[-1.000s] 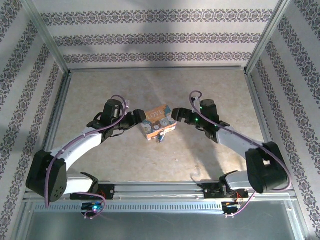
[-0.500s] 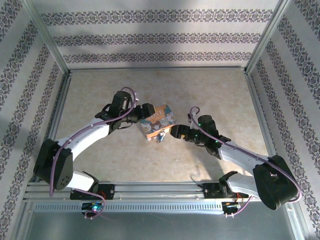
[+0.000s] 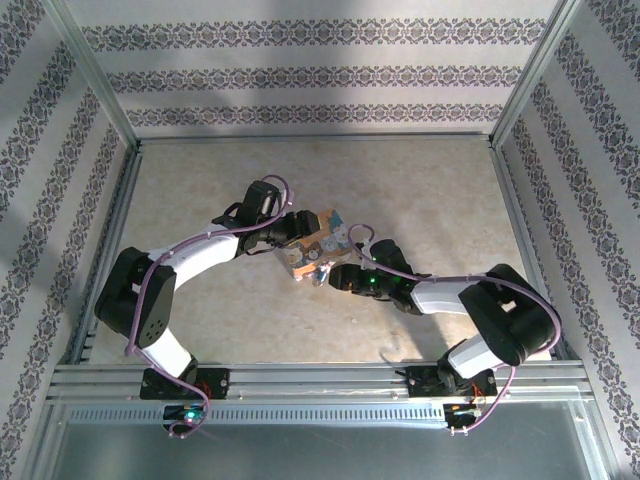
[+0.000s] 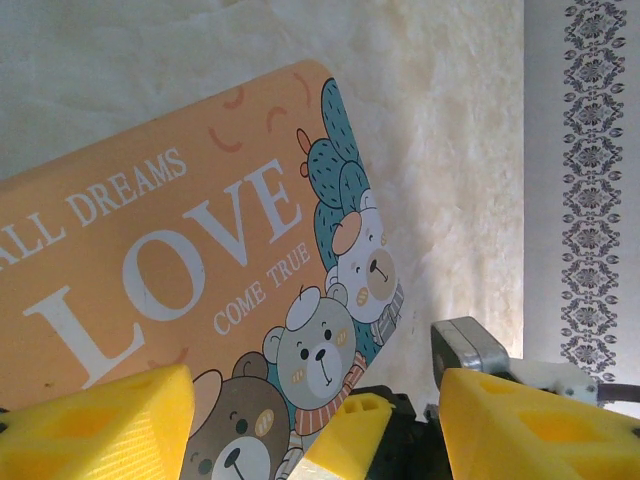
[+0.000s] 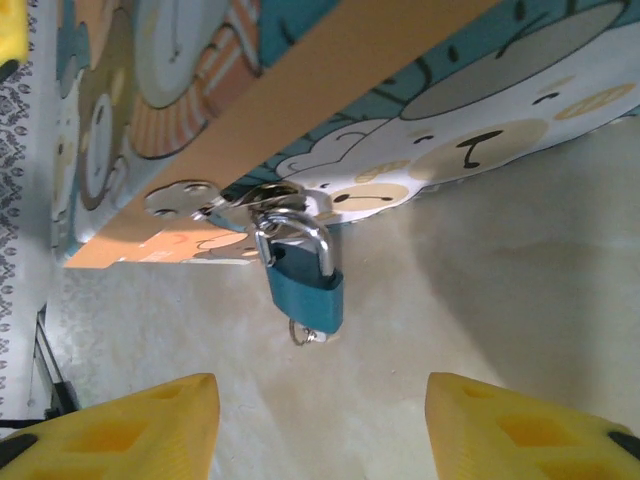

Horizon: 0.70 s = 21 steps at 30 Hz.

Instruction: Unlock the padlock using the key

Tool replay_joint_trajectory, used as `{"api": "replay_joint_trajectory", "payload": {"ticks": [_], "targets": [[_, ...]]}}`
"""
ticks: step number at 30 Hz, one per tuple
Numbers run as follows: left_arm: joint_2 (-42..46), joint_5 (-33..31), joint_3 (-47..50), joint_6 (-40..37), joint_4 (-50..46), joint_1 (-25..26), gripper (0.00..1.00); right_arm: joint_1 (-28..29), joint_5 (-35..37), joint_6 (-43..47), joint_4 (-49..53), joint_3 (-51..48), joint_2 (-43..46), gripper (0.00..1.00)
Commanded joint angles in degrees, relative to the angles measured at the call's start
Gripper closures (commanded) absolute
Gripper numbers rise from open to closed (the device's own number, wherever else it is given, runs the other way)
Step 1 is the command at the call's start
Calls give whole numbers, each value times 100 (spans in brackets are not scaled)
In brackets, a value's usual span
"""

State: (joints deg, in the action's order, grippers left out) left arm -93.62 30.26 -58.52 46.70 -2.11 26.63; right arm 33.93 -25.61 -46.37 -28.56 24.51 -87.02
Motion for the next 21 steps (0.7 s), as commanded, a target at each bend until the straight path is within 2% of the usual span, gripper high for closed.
{"api": "replay_joint_trajectory", "payload": {"ticks": [1,6,13,21], "targets": [[-68,94,-55,-83,209,44,34,77,141,25,-539,138,-209,46],[-136,103,-57,-69,233,35,34,74,100,-22,-980,172,-587,52],[-183,111,-46,-31,225,39,34,72,30,-186,-1550,192,-1028,53],[-117,81,-37,-40,185,37,35,69,-110,-260,-1747,310,-1345,57]]}}
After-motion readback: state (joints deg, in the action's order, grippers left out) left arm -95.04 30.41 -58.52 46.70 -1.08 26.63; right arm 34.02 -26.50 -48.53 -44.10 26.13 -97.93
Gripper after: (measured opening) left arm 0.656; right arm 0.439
